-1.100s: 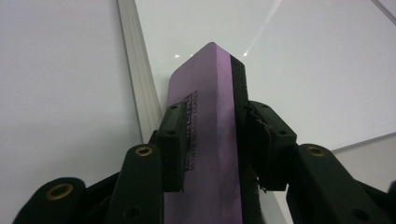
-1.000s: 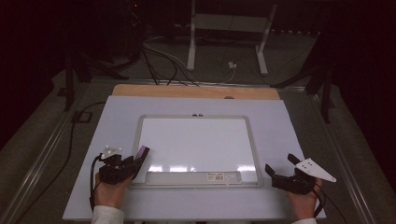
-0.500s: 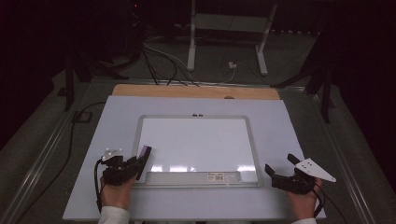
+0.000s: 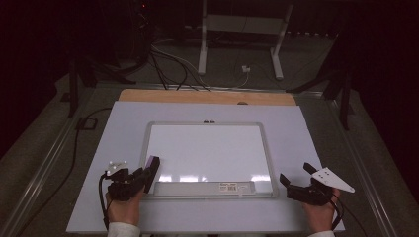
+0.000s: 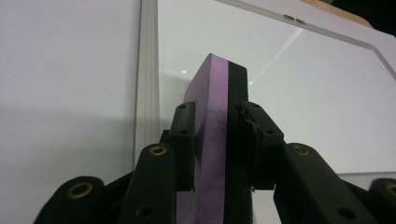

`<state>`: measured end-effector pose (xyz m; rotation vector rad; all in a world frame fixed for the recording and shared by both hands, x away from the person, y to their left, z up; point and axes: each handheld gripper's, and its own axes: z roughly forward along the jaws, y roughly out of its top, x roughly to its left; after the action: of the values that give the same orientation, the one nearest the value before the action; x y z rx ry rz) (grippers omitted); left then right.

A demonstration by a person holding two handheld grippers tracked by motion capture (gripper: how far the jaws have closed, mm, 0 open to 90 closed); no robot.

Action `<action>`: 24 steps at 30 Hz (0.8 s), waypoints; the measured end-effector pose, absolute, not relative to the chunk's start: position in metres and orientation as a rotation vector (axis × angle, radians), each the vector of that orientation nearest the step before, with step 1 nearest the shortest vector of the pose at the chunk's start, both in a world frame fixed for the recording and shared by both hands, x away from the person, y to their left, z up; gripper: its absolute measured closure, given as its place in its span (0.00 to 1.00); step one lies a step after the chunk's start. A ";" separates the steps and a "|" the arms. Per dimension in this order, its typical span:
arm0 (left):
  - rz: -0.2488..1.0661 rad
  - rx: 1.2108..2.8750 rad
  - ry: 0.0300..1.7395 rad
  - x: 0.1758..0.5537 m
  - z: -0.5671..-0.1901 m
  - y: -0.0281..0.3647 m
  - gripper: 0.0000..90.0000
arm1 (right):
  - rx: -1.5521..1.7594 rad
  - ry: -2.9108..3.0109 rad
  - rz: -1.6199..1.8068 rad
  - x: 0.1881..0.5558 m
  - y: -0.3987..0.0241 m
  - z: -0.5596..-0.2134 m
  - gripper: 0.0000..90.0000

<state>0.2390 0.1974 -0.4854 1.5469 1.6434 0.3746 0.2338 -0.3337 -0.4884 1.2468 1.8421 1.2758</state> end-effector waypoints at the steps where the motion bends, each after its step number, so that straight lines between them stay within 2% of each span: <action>1: 0.378 1.549 1.641 0.239 -0.486 0.197 0.77 | 1.245 1.842 1.276 0.234 -0.334 -0.488 0.00; 13: 0.421 1.574 1.615 0.251 -0.485 0.190 0.74 | 1.244 1.843 1.277 0.234 -0.333 -0.488 0.00; 17: 0.450 1.594 1.559 0.257 -0.481 0.190 0.61 | 1.249 1.837 1.279 0.234 -0.335 -0.488 0.00; 24: 0.524 1.620 1.375 0.260 -0.469 0.198 0.34 | 1.249 1.834 1.282 0.234 -0.335 -0.488 0.00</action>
<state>0.2601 0.1985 -0.4685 1.6196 1.3753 0.5241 0.2337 -0.3351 -0.4881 1.2491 1.8343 1.2819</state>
